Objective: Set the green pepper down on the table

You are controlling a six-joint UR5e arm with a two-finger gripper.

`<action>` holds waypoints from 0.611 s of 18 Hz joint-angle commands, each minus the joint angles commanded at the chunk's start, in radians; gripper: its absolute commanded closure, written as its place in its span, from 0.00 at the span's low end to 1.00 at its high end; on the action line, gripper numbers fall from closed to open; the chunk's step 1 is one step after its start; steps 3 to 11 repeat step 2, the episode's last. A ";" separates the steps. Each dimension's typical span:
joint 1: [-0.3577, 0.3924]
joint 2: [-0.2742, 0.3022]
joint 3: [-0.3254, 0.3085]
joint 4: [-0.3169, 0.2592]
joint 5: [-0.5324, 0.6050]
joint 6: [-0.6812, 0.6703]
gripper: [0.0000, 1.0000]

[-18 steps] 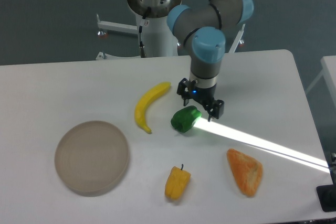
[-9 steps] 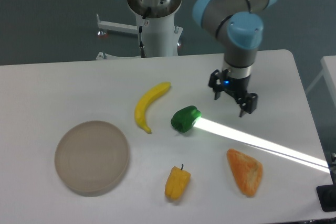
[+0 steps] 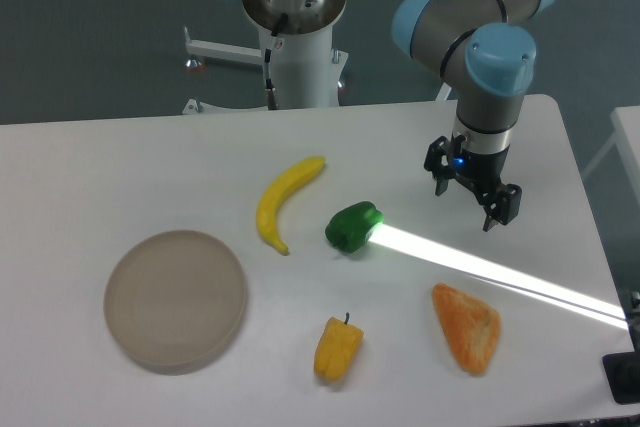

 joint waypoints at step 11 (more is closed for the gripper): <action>-0.003 0.000 0.002 0.000 0.000 0.000 0.00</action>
